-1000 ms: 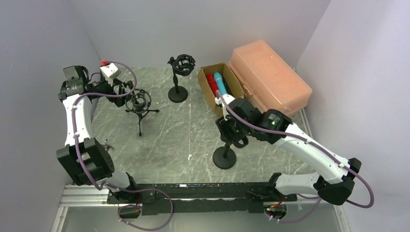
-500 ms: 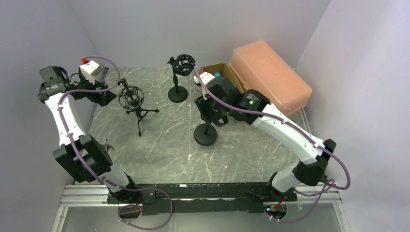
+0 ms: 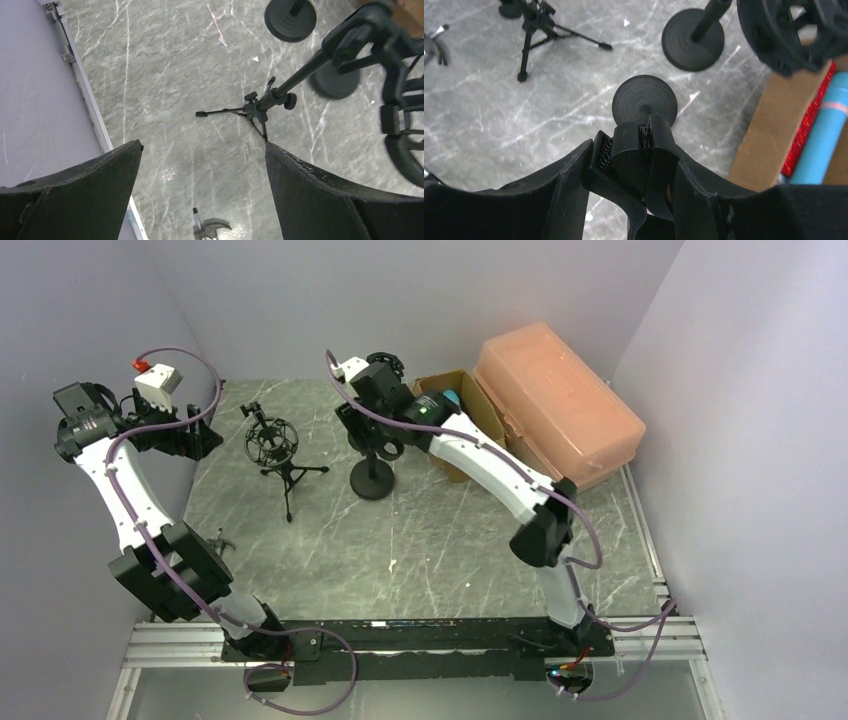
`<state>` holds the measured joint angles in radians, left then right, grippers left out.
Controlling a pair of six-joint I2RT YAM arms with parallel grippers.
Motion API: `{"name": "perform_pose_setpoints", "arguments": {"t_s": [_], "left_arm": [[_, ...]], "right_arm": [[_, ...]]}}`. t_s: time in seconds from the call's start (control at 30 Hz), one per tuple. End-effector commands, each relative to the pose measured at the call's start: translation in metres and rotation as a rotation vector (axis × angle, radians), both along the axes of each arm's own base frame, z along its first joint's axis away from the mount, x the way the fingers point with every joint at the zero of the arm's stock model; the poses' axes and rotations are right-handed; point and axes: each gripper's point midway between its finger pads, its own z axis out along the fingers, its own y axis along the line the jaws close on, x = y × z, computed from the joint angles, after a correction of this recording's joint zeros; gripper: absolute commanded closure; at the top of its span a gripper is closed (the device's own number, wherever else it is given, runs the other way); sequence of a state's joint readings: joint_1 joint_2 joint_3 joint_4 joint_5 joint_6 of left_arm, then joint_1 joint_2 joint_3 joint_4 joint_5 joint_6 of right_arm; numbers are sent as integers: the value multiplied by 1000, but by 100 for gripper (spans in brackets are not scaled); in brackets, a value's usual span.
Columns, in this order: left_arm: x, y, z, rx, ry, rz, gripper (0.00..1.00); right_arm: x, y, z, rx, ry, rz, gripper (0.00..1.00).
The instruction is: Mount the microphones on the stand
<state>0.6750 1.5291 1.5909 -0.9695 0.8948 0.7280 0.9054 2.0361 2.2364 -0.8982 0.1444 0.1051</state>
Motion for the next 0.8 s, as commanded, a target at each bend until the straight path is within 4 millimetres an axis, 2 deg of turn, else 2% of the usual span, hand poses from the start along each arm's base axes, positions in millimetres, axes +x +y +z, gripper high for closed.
{"name": "perform_pose_setpoints", "arguments": {"t_s": [0.0, 0.17, 0.33, 0.53, 0.77], "left_arm": [[-9, -12, 46, -56, -54, 58, 1], [-13, -23, 75, -118, -109, 89, 0], [-13, -29, 96, -157, -169, 120, 1], [-16, -39, 109, -226, -177, 116, 0], [-17, -45, 111, -279, -164, 107, 1]], "right_arm": [[34, 19, 58, 187, -100, -11, 88], [28, 34, 39, 228, -12, 25, 85], [9, 39, 37, 235, 40, 64, 85], [-6, 41, 43, 201, 47, 68, 82], [-23, 36, 32, 122, 57, 73, 75]]}}
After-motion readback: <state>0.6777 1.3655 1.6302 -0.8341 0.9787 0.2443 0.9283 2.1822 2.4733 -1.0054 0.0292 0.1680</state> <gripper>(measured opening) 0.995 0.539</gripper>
